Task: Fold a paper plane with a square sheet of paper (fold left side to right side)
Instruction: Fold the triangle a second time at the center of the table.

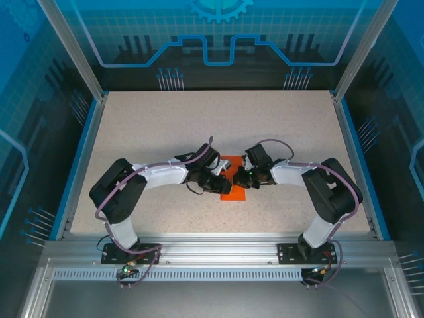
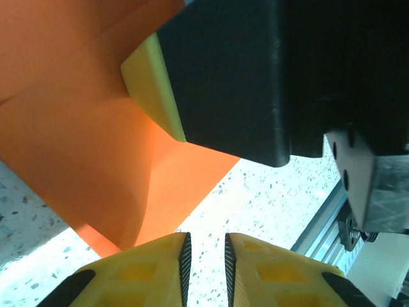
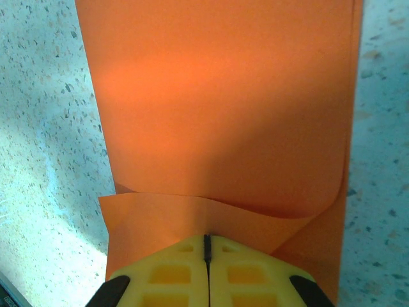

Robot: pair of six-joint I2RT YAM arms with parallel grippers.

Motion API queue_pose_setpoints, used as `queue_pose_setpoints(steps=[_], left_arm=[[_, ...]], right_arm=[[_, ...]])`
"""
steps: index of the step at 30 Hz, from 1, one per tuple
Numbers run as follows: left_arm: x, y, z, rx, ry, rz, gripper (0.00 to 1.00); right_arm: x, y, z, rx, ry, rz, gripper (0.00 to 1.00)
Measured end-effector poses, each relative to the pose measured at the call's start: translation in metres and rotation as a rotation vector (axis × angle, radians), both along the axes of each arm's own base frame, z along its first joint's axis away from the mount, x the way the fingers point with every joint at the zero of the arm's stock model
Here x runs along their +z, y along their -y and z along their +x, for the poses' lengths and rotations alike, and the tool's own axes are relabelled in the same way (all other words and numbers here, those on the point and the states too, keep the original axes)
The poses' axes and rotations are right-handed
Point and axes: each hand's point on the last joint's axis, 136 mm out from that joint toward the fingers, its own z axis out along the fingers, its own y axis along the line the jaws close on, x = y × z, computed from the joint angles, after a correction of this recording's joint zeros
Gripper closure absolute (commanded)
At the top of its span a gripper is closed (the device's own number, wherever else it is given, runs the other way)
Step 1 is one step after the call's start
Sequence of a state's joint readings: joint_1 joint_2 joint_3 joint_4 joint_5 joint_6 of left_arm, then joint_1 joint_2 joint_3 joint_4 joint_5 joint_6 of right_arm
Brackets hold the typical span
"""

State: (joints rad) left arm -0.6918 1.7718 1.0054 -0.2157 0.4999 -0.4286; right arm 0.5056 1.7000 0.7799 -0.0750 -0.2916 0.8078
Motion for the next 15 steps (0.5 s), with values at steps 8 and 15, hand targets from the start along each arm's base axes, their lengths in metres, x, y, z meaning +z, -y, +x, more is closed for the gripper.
queue_pose_setpoints(steps=[8,15], left_arm=[[-0.012,0.001,-0.002,-0.009,-0.030,0.005,0.77],[-0.021,-0.003,-0.003,-0.007,-0.033,0.037,0.77]], right_arm=[[0.000,0.000,0.000,0.000,0.000,0.000,0.94],[0.000,0.000,0.000,0.000,-0.001,-0.001,0.94]])
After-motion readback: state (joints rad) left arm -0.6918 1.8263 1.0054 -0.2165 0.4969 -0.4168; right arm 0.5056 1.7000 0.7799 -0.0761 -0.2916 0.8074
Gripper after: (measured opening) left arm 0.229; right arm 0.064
